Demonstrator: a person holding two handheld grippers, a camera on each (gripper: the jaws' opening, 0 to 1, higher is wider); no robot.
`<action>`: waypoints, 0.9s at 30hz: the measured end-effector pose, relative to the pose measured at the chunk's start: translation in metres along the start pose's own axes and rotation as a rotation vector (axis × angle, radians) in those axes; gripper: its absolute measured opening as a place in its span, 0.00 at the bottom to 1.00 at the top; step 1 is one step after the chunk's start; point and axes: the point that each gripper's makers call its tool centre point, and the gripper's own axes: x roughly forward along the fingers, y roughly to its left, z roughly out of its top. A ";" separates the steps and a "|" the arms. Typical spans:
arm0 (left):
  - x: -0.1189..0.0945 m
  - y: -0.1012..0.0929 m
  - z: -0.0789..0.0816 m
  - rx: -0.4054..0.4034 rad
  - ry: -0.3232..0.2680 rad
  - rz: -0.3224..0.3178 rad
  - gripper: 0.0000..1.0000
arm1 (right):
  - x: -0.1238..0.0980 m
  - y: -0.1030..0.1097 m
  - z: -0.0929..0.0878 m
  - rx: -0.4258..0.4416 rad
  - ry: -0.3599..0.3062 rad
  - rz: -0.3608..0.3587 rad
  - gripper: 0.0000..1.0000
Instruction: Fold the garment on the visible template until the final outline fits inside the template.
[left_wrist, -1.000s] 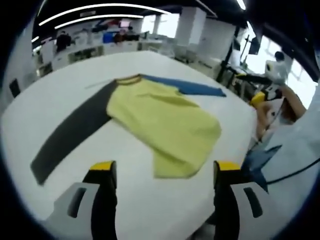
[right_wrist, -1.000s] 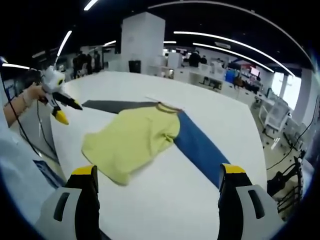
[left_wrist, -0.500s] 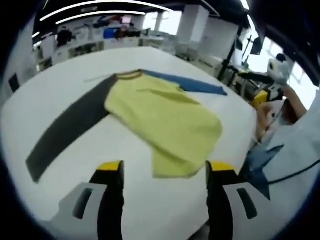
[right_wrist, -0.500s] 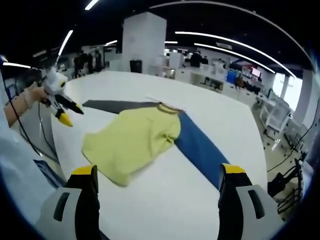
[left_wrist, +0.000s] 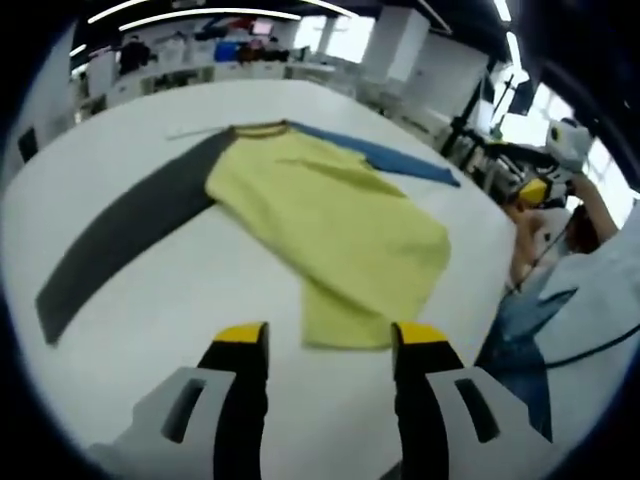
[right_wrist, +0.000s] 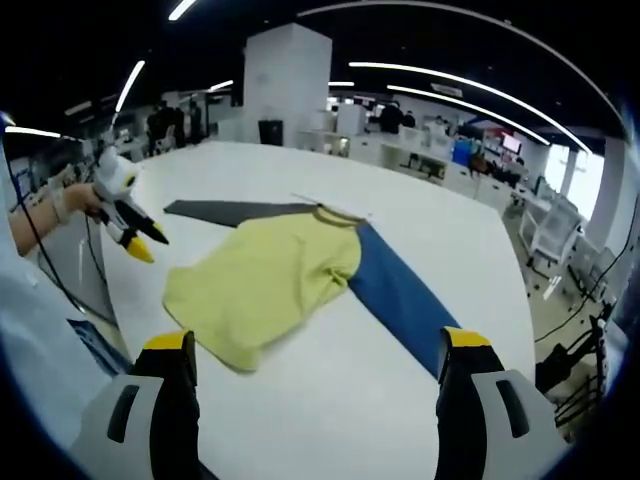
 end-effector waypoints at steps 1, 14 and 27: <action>0.001 -0.001 -0.001 -0.002 0.004 -0.004 0.44 | 0.000 0.000 0.000 0.000 0.000 0.000 1.00; 0.011 0.003 -0.008 -0.012 0.021 -0.002 0.38 | 0.000 -0.003 -0.002 0.001 0.005 -0.003 1.00; 0.022 0.003 -0.013 -0.025 0.039 -0.009 0.33 | 0.000 -0.005 -0.004 0.009 0.008 -0.004 0.98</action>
